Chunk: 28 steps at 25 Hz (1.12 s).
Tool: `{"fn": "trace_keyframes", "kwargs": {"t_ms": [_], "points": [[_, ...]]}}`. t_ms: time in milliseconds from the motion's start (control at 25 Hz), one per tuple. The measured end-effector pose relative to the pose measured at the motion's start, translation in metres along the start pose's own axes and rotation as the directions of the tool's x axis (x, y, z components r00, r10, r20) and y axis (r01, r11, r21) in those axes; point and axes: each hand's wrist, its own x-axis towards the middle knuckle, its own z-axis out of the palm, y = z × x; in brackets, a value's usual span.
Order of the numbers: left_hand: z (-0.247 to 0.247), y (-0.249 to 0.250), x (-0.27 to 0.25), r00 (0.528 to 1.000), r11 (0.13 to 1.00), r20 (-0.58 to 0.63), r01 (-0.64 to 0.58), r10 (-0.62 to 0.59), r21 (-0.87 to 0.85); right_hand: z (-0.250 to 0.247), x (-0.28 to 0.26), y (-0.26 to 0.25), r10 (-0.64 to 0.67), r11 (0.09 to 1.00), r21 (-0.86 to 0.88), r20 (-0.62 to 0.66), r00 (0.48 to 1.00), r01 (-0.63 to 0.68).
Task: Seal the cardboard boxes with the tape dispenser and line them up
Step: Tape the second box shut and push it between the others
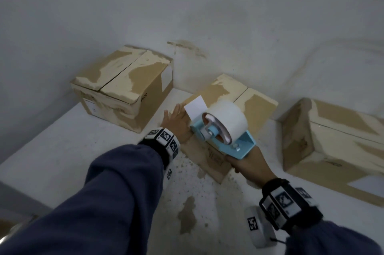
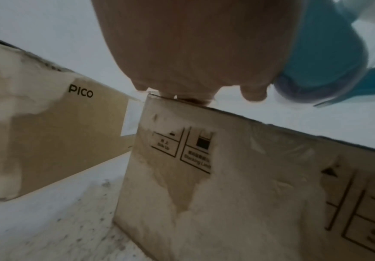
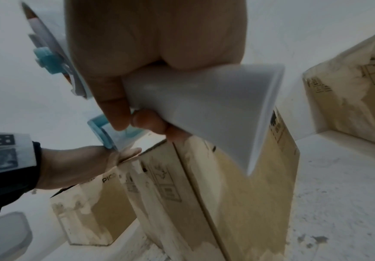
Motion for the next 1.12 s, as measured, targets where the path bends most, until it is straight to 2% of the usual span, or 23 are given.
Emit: {"fn": "trace_keyframes", "kwargs": {"t_ms": [240,360,560,680,760,800,880,1120], "points": [[0.003,0.010,-0.004,0.993,0.995,-0.069,0.094,-0.091,0.034,-0.048,-0.046,0.009,0.102,0.988,-0.115,-0.002,0.995,-0.102],[0.000,0.016,-0.008,0.991,0.992,-0.064,0.119,-0.116,0.038,-0.068,-0.073,0.018,0.138,0.981,-0.137,-0.005,0.990,-0.138],[-0.004,0.025,-0.014,0.984,0.979,-0.066,0.169,-0.162,0.115,-0.071,-0.080,0.028,0.130,0.969,-0.207,-0.028,0.991,-0.133],[-0.004,0.062,-0.028,0.987,0.983,-0.139,0.103,-0.081,0.154,-0.074,-0.077,0.029,0.115,0.975,-0.189,-0.026,0.993,-0.118],[0.008,0.091,-0.035,0.997,0.988,-0.072,0.021,-0.010,0.153,-0.076,-0.074,0.028,0.125,0.975,-0.182,-0.017,0.992,-0.126],[0.015,0.100,-0.038,1.000,0.991,-0.016,0.014,-0.012,0.134,-0.077,-0.075,0.027,0.130,0.976,-0.177,-0.007,0.992,-0.129],[0.027,0.100,-0.036,0.999,0.989,0.018,0.033,-0.036,0.147,-0.079,-0.074,0.024,0.133,0.979,-0.155,0.005,0.991,-0.130],[0.031,0.102,-0.035,1.000,0.992,0.001,0.020,-0.021,0.123,-0.103,-0.088,0.027,0.131,0.983,-0.139,0.051,0.990,-0.123]]}}
